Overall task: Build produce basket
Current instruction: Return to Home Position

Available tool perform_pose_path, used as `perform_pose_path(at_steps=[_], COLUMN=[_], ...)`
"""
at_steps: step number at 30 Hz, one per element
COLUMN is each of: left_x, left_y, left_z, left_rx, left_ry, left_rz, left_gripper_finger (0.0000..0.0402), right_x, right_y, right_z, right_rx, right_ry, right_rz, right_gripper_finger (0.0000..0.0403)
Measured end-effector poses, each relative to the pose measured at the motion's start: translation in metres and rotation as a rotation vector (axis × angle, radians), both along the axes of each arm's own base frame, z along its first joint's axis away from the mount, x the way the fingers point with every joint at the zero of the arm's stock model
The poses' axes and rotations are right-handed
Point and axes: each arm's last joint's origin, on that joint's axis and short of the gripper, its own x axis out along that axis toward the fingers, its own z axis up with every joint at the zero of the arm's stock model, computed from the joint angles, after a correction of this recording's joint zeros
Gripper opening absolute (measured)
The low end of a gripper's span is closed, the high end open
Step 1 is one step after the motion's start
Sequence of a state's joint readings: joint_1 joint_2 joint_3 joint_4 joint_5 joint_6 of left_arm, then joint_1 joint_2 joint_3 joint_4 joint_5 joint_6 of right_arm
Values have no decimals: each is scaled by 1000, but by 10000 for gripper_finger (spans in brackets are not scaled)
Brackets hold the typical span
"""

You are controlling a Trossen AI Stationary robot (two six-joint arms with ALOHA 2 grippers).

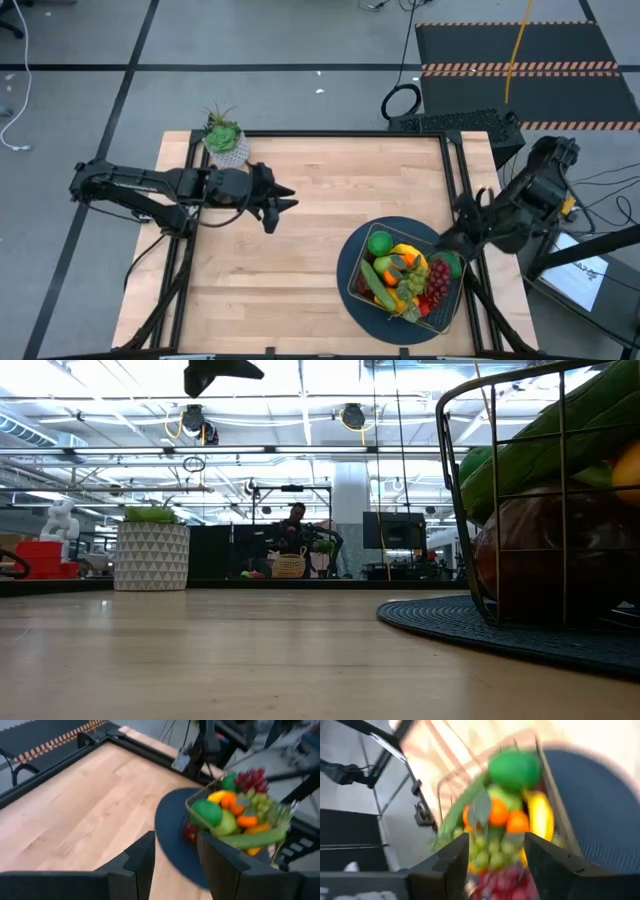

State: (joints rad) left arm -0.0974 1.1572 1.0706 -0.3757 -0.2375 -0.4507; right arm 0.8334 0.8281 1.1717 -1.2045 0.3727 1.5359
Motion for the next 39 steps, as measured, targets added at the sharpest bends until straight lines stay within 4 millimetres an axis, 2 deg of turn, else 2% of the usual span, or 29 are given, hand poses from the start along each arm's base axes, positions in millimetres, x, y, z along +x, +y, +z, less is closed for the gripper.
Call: perform_pose_path(at_steps=[7, 13, 17, 21, 30, 35, 39], left_x=[5, 6, 6, 7, 8, 8, 7], left_y=[1, 1, 2, 2, 16, 24, 30], left_z=[12, 15, 15, 17, 20, 20, 21], left_rx=[-36, -14, -17, 46, 202, 259, 281], left_ry=[-139, -165, -170, -184, -182, -175, -182], left_rz=[14, 13, 20, -4, -50, -128, -201], left_gripper_finger=[140, 83, 39, 5, 3, 6, 3], right_x=[1, 8, 11, 12, 19, 40, 59], right_y=[-15, -20, -25, -29, -37, -33, -32], right_z=[10, 17, 22, 30, 43, 31, 7], right_rx=[-378, -687, -791, -877, -1006, -969, -932], right_ry=[-238, -317, -359, -418, -555, -702, -820], right_rz=[136, 236, 285, 313, 348, 326, 259], right_gripper_finger=[140, 59, 7, 6, 1, 0, 0])
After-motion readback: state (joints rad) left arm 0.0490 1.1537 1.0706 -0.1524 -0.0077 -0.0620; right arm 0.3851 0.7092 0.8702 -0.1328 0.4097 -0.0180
